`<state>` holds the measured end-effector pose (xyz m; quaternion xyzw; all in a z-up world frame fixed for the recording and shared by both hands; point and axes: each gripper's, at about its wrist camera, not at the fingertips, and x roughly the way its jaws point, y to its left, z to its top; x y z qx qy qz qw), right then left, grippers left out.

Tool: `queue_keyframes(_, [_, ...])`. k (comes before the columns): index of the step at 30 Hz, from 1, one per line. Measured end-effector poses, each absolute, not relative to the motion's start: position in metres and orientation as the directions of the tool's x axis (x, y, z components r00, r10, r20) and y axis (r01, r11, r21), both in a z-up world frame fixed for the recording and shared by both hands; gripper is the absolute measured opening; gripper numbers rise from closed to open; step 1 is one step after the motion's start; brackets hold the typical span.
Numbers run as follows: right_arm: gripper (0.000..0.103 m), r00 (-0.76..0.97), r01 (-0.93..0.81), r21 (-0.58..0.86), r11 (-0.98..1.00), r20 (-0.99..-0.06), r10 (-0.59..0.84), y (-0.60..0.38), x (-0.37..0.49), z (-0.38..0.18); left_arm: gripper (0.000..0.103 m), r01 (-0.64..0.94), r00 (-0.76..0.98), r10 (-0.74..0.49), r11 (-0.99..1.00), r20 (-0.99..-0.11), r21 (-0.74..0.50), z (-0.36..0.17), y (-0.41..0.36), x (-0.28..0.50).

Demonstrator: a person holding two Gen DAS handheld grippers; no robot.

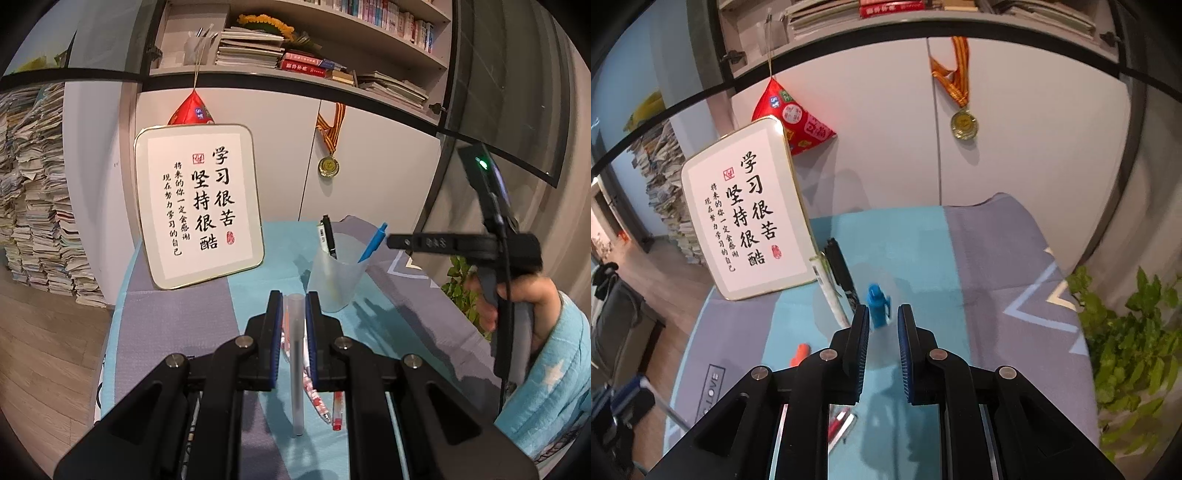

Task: Organize stationery
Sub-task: 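Carry the blue pen with the right tool and drop it into the cup, then lower the green pen with the left tool into the frosted cup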

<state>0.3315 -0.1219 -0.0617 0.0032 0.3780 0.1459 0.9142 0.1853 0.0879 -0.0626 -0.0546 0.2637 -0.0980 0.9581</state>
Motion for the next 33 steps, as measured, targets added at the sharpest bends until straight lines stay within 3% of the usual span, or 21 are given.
queue_keyframes(1, [0.018,0.678,-0.261,0.113,0.959,-0.685,0.266,-0.126,0.327,-0.061,0.010,0.161,0.844,-0.216,0.975,-0.491,-0.153,-0.060,0.086,0.185])
queue_keyframes(6, [0.050,0.725,-0.258,0.099,0.961,-0.638,0.260,-0.149,0.288,-0.060,0.010,0.174,0.850,-0.220,0.975,-0.479,-0.139,-0.049,0.074,0.184])
queue_keyframes(8, [0.057,0.736,-0.263,0.052,0.963,-0.635,0.235,-0.152,0.273,-0.065,0.010,0.183,0.851,-0.224,0.974,-0.474,-0.132,-0.044,0.066,0.185])
queue_keyframes(12, [0.058,0.717,-0.302,-0.008,0.953,-0.660,0.222,-0.156,0.249,-0.084,0.010,0.193,0.856,-0.221,0.975,-0.467,-0.107,-0.035,0.050,0.186])
queue_keyframes(21, [0.058,0.668,-0.387,0.061,0.920,-0.669,0.326,-0.177,0.221,-0.111,0.010,0.187,0.880,-0.211,0.977,-0.426,-0.098,-0.003,0.025,0.202])
queue_keyframes(33, [0.058,0.669,-0.356,0.159,0.921,-0.644,0.370,-0.215,0.216,-0.129,0.010,0.151,0.921,-0.165,0.986,-0.352,-0.067,0.020,0.004,0.240])
